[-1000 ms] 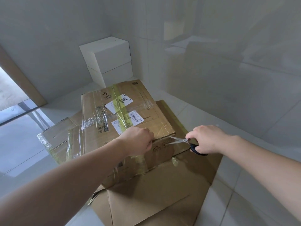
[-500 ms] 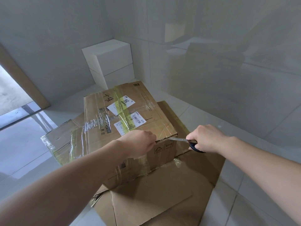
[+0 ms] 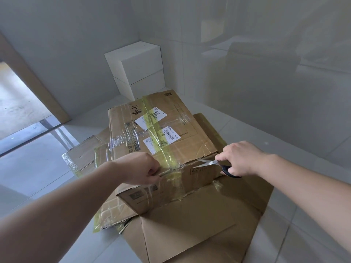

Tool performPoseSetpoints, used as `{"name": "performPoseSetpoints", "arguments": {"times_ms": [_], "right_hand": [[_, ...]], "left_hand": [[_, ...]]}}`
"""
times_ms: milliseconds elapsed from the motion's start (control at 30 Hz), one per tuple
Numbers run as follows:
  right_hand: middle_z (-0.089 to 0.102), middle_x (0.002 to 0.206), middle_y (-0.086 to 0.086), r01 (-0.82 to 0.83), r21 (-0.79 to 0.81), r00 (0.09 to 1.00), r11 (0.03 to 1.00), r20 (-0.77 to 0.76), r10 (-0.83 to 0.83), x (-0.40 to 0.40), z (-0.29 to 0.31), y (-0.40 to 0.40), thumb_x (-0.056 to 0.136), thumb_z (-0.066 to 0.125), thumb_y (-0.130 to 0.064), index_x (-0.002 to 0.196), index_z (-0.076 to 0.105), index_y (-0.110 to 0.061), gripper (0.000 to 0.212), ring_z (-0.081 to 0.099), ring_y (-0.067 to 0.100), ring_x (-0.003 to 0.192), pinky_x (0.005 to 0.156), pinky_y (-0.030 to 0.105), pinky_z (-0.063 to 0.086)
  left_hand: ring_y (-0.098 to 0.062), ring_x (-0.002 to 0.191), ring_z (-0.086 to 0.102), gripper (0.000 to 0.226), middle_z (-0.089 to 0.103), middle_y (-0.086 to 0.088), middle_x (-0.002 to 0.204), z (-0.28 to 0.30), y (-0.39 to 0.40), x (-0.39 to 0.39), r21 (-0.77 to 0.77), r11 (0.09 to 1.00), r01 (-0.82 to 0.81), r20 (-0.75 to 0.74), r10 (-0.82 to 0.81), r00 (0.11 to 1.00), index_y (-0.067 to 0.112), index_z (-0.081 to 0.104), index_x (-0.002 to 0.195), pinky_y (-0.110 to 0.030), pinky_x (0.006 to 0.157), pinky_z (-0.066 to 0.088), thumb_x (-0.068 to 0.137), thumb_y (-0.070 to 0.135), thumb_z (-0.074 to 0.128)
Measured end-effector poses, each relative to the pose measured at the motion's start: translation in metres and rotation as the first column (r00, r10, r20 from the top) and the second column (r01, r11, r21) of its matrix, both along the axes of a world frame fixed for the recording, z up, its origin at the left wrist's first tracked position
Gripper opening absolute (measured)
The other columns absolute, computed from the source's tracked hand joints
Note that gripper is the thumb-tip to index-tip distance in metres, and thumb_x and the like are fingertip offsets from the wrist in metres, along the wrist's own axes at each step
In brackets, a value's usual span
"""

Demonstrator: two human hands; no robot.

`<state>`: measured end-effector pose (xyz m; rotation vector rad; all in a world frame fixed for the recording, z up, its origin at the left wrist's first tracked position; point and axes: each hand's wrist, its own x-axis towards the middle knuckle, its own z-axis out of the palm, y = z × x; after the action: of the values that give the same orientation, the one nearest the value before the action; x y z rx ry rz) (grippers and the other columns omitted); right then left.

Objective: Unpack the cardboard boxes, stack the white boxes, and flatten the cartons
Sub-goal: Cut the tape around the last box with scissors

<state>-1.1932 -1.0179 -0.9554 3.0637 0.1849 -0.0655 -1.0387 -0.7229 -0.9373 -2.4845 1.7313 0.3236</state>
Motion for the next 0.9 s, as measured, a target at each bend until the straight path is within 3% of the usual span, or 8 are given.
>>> {"name": "performPoseSetpoints", "arguments": {"times_ms": [233, 400, 533, 633, 733, 800, 900], "right_hand": [[0.067, 0.109, -0.009, -0.022, 0.098, 1.000, 0.995, -0.007, 0.023, 0.005, 0.001, 0.001, 0.077, 0.062, -0.055, 0.116, 0.063, -0.039, 0.043, 0.060, 0.015, 0.100, 0.067, 0.020, 0.028], [0.066, 0.116, -0.009, -0.029, 0.106, 0.999, 0.994, -0.022, 0.032, 0.010, 0.001, 0.006, 0.077, 0.062, -0.050, 0.121, 0.062, -0.036, 0.047, 0.061, 0.017, 0.105, 0.070, 0.021, 0.033], [0.068, 0.104, -0.007, -0.081, 0.064, 0.996, 0.995, -0.039, 0.083, 0.015, 0.003, 0.020, 0.077, 0.058, -0.043, 0.118, 0.063, -0.033, 0.043, 0.062, 0.019, 0.094, 0.066, 0.024, 0.041], [0.068, 0.099, -0.007, -0.081, 0.057, 0.994, 0.995, -0.075, 0.085, 0.020, 0.004, 0.027, 0.076, 0.057, -0.038, 0.112, 0.065, -0.029, 0.038, 0.062, 0.020, 0.090, 0.066, 0.026, 0.046], [0.067, 0.090, -0.008, -0.065, 0.096, 0.989, 0.993, -0.128, 0.077, 0.020, 0.008, 0.026, 0.078, 0.061, -0.040, 0.104, 0.067, -0.028, 0.030, 0.060, 0.020, 0.082, 0.064, 0.025, 0.044], [0.059, 0.069, -0.011, -0.039, 0.125, 0.986, 0.991, -0.158, 0.059, 0.020, 0.009, 0.026, 0.078, 0.065, -0.038, 0.083, 0.065, -0.026, 0.013, 0.054, 0.013, 0.065, 0.056, 0.022, 0.039], [0.044, 0.052, -0.011, -0.025, 0.114, 0.986, 0.993, -0.159, 0.043, 0.023, 0.011, 0.027, 0.078, 0.066, -0.025, 0.065, 0.054, -0.018, 0.019, 0.042, 0.008, 0.051, 0.046, 0.021, 0.026]], "left_hand": [[-0.015, 0.059, 0.048, 0.032, 0.053, 0.003, 0.067, -0.001, 0.004, -0.003, 0.007, 0.998, 0.058, -0.001, -0.058, 0.998, 0.019, 0.049, 0.070, -0.030, 0.059, 0.047, 0.092, 0.041, 0.043], [-0.017, 0.061, 0.053, 0.029, 0.053, 0.003, 0.071, -0.004, 0.005, -0.010, -0.014, 0.991, 0.136, 0.101, -0.134, 0.986, 0.015, 0.058, 0.081, -0.029, 0.060, 0.048, 0.093, 0.034, 0.039], [-0.019, 0.066, 0.057, 0.029, 0.056, 0.002, 0.076, -0.009, 0.007, -0.018, -0.046, 0.985, 0.169, 0.154, -0.160, 0.975, 0.014, 0.060, 0.088, -0.029, 0.062, 0.051, 0.094, 0.030, 0.037], [-0.021, 0.059, 0.059, 0.020, 0.059, -0.002, 0.069, -0.008, 0.008, -0.022, -0.111, 0.970, 0.217, 0.192, -0.194, 0.962, 0.009, 0.062, 0.078, -0.029, 0.054, 0.052, 0.090, 0.022, 0.051], [-0.022, 0.052, 0.058, 0.015, 0.059, -0.004, 0.063, -0.007, 0.010, -0.024, -0.158, 0.957, 0.245, 0.206, -0.211, 0.956, 0.007, 0.062, 0.071, -0.029, 0.048, 0.052, 0.083, 0.017, 0.063], [-0.020, 0.048, 0.056, 0.014, 0.058, -0.003, 0.060, -0.005, 0.009, -0.026, -0.179, 0.946, 0.269, 0.211, -0.230, 0.950, 0.008, 0.062, 0.068, -0.027, 0.045, 0.051, 0.077, 0.015, 0.070], [-0.019, 0.046, 0.056, 0.016, 0.057, -0.002, 0.059, -0.005, 0.008, -0.027, -0.187, 0.941, 0.281, 0.210, -0.241, 0.948, 0.009, 0.062, 0.066, -0.025, 0.043, 0.050, 0.073, 0.015, 0.075]]}}
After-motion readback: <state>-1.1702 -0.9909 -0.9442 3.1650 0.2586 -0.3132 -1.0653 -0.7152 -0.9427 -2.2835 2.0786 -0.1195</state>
